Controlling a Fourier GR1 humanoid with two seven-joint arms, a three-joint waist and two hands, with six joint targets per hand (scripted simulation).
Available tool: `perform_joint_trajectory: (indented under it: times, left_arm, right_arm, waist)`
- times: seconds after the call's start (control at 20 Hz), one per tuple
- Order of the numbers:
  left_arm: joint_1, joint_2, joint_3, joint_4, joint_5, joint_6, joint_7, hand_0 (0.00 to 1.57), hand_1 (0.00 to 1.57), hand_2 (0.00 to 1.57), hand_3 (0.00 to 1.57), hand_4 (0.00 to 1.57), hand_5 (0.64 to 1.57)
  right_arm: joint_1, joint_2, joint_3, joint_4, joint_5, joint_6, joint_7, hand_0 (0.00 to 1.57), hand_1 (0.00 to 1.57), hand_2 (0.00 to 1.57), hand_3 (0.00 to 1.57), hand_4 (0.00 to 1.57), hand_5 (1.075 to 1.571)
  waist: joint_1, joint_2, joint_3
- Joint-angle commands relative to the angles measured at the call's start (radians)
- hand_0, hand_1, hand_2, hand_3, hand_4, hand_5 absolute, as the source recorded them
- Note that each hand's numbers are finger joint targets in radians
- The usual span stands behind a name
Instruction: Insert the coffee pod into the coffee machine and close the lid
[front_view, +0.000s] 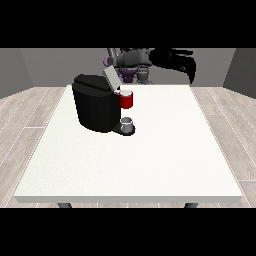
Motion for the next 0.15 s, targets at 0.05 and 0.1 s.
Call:
perform_joint_trajectory:
  times: [0.05, 0.1]
  left_arm:
    - [0.105, 0.013, 0.037, 0.021, 0.014, 0.012, -0.025, 0.0, 0.0, 0.0, 0.0, 0.27, 1.571]
    - [0.099, 0.067, 0.092, 0.009, 0.067, -0.034, -0.007, 0.0, 0.0, 0.0, 0.0, 0.27, 1.571]
  right_arm:
    - [0.118, 0.148, 0.107, -0.022, 0.024, -0.043, -0.106, 0.0, 0.0, 0.0, 0.0, 0.26, 1.571]
    - [0.132, 0.133, 0.095, -0.002, -0.003, -0.005, -0.144, 0.0, 0.0, 0.0, 0.0, 0.26, 1.571]
  waist:
    - [-0.095, -0.088, -0.0011]
    - [-0.097, -0.092, -0.001]
